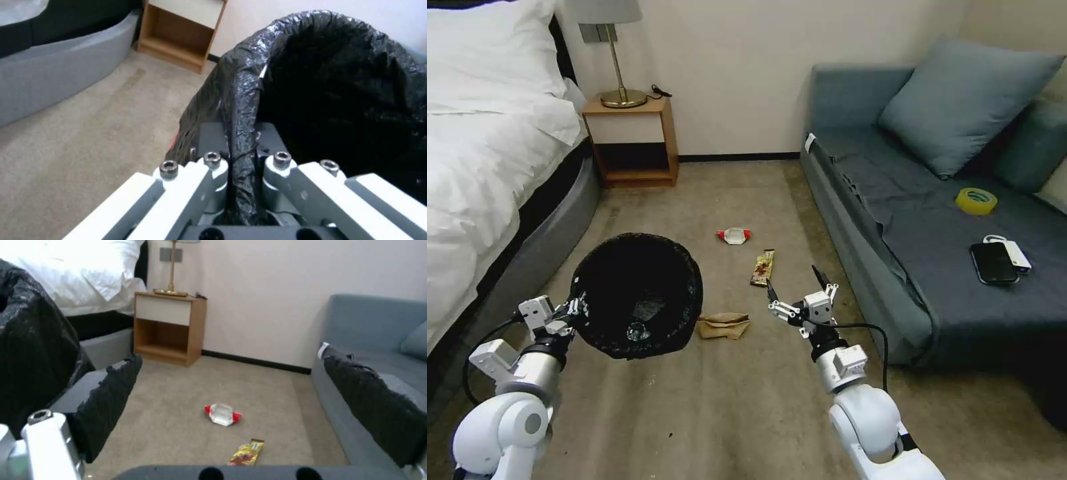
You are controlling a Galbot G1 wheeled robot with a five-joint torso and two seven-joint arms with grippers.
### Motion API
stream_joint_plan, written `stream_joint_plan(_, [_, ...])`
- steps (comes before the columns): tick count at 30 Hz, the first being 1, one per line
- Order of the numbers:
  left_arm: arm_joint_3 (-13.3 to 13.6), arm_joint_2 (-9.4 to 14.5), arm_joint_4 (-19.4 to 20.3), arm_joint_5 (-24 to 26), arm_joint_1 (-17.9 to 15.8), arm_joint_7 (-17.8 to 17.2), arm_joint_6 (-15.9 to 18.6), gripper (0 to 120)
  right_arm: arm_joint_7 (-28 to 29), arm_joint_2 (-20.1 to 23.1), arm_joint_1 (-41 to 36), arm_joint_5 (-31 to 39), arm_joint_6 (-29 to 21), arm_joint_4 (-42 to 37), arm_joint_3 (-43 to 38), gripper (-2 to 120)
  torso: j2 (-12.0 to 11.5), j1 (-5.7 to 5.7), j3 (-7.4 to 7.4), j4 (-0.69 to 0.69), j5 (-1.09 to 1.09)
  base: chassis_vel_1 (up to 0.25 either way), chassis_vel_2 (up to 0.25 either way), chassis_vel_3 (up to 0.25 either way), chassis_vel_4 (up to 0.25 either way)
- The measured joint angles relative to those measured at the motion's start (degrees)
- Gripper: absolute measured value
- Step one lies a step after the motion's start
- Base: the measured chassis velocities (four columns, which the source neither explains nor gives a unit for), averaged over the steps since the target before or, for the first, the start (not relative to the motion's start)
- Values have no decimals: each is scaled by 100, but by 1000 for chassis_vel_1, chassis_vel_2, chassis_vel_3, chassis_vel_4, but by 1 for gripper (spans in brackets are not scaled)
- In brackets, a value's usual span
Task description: Pick up the trash bin, then pick up the garbage on the floor and place it into the trash bin.
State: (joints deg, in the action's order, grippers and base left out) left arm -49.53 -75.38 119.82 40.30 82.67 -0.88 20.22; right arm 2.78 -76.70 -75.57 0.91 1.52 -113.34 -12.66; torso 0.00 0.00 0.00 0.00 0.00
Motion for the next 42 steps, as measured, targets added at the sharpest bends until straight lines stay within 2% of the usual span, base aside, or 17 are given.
stream_joint_plan(9, [-67, 46, -15, 56, -30, -26, 0, 4, -16, -28, 8, -18, -2, 35, 16, 100, 0, 0, 0, 0, 0, -57, 46, 56, -53])
stream_joint_plan(26, [-115, 68, -67, 94, -83, -47, 4, 4, -45, -48, 26, -40, 1, 133, 54, 100, -1, 0, 0, 0, 0, -133, 144, 140, -141])
stream_joint_plan(42, [-297, 133, -140, 174, -151, -98, 76, 4, -58, 38, 356, -32, -85, 454, 405, 100, -1, 1, 0, 0, 0, -133, 127, 133, -125])
